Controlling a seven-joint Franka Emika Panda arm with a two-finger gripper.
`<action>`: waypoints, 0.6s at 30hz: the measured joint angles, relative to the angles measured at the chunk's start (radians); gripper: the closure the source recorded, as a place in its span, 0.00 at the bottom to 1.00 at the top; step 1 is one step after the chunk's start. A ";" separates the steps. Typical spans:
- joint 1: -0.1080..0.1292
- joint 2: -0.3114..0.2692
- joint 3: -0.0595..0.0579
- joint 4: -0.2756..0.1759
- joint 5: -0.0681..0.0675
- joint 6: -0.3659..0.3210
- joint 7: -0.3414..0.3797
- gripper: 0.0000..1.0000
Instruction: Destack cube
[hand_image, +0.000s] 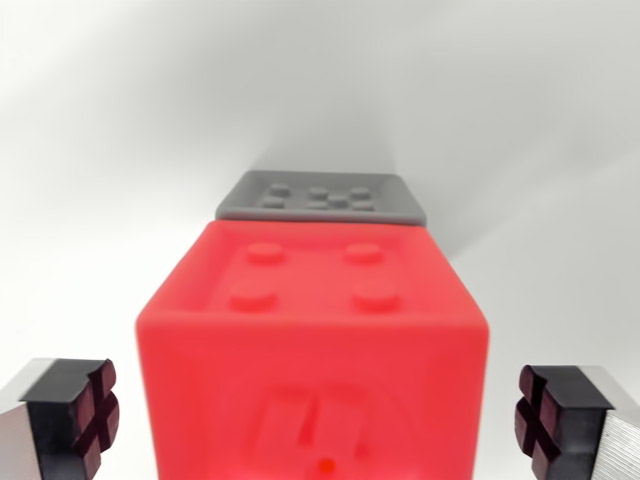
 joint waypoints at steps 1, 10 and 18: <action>0.000 0.005 0.000 0.001 0.000 0.005 0.000 0.00; 0.000 0.032 -0.001 0.006 0.000 0.026 0.000 1.00; 0.000 0.032 -0.001 0.008 0.000 0.026 0.000 1.00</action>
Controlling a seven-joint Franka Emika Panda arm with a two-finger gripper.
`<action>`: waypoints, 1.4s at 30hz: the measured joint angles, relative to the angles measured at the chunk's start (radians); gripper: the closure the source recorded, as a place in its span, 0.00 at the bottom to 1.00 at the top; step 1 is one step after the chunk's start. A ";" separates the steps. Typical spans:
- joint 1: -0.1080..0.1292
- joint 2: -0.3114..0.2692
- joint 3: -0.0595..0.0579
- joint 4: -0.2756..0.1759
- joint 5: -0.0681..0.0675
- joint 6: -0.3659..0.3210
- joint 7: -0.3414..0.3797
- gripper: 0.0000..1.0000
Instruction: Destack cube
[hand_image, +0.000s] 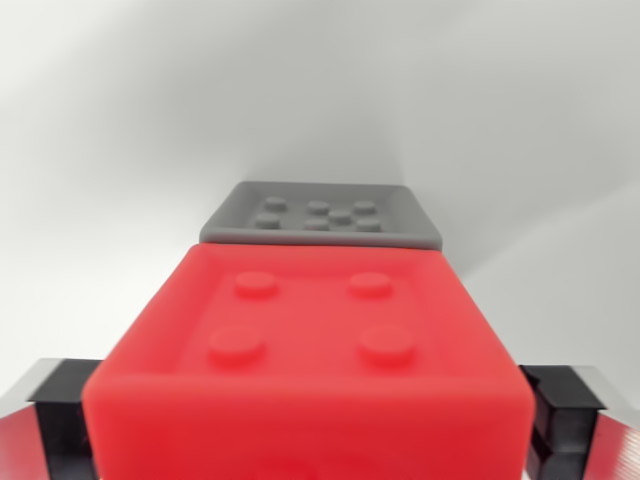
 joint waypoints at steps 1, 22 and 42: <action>0.000 0.000 0.000 0.000 0.000 0.000 0.000 1.00; 0.000 0.000 0.000 0.000 0.000 0.000 0.000 1.00; 0.000 -0.028 0.000 -0.003 0.000 -0.020 0.000 1.00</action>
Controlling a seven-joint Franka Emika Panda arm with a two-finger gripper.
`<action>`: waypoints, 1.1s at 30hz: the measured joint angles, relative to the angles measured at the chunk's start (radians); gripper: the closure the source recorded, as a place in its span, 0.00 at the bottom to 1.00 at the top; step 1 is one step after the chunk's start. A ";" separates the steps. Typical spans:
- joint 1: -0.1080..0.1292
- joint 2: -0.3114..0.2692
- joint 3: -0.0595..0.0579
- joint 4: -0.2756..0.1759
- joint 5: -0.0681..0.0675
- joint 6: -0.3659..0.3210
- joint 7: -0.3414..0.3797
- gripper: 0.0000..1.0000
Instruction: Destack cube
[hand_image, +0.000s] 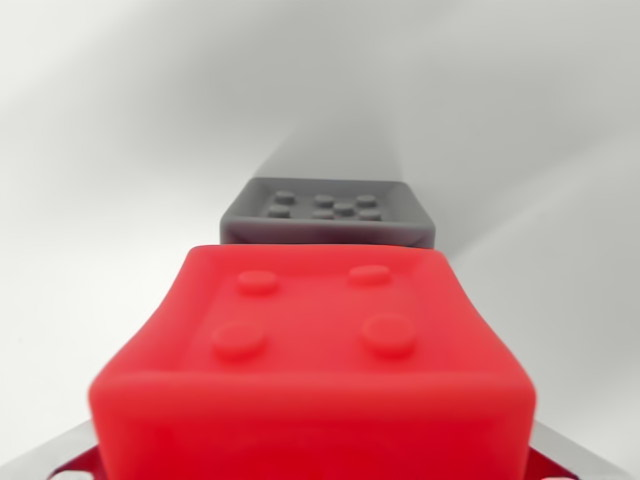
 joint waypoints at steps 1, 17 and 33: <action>0.000 -0.003 0.000 0.000 0.000 -0.002 0.000 1.00; 0.000 -0.067 0.000 -0.006 0.000 -0.060 0.000 1.00; 0.000 -0.146 0.001 -0.003 0.001 -0.140 -0.001 1.00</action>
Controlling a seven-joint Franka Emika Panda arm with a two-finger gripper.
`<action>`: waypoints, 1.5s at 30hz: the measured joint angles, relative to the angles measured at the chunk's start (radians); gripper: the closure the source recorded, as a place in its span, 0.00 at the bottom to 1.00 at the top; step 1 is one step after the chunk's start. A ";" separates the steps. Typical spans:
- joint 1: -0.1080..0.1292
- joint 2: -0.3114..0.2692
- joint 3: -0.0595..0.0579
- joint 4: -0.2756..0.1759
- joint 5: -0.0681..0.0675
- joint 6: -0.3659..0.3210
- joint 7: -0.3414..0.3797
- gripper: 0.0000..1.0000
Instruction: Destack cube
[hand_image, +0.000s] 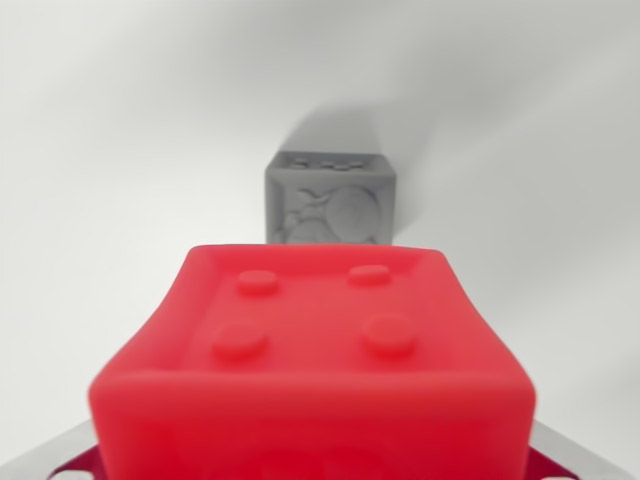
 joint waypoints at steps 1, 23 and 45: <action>-0.001 -0.004 0.000 0.000 0.000 -0.002 -0.005 1.00; -0.057 -0.019 0.005 -0.063 0.000 0.036 -0.239 1.00; -0.113 -0.035 0.007 -0.124 0.000 0.080 -0.493 1.00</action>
